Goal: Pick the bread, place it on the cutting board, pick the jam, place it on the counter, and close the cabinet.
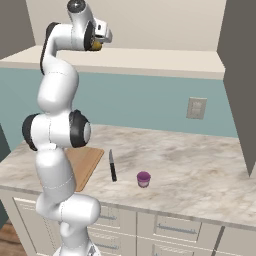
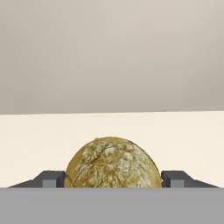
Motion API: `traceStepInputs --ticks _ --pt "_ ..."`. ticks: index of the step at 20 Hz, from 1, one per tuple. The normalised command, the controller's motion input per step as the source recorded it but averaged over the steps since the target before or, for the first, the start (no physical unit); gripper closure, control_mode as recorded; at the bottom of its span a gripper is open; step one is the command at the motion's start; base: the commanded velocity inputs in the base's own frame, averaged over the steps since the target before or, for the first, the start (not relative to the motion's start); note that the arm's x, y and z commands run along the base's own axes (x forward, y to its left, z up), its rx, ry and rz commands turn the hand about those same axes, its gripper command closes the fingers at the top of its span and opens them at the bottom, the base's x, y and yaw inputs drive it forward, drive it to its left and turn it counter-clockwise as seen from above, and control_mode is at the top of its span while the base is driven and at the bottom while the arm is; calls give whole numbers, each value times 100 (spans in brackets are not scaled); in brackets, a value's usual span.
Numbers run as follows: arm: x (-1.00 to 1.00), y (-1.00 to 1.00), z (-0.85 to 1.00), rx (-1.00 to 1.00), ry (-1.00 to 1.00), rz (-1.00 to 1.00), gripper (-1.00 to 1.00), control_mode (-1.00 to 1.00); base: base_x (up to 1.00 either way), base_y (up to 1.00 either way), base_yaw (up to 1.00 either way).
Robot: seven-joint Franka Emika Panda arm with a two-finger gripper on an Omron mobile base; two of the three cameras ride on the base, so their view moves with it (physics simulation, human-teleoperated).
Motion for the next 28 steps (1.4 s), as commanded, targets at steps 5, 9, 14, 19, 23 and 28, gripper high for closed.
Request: traceStepInputs --ticks 5,9,14,19,23,28 --pt "-62 0 -2 0 -1 0 100 -100 0 0 0" --pt "-63 0 -3 0 -2 0 100 -100 0 0 0" --pt "-69 0 0 0 -1 1 100 -100 0 0 0" --pt "-77 0 0 0 -1 1 100 -100 0 0 0" --pt "-82 0 0 0 -3 0 100 -100 0 0 0" --pt "-86 0 0 0 -3 0 100 -100 0 0 0"
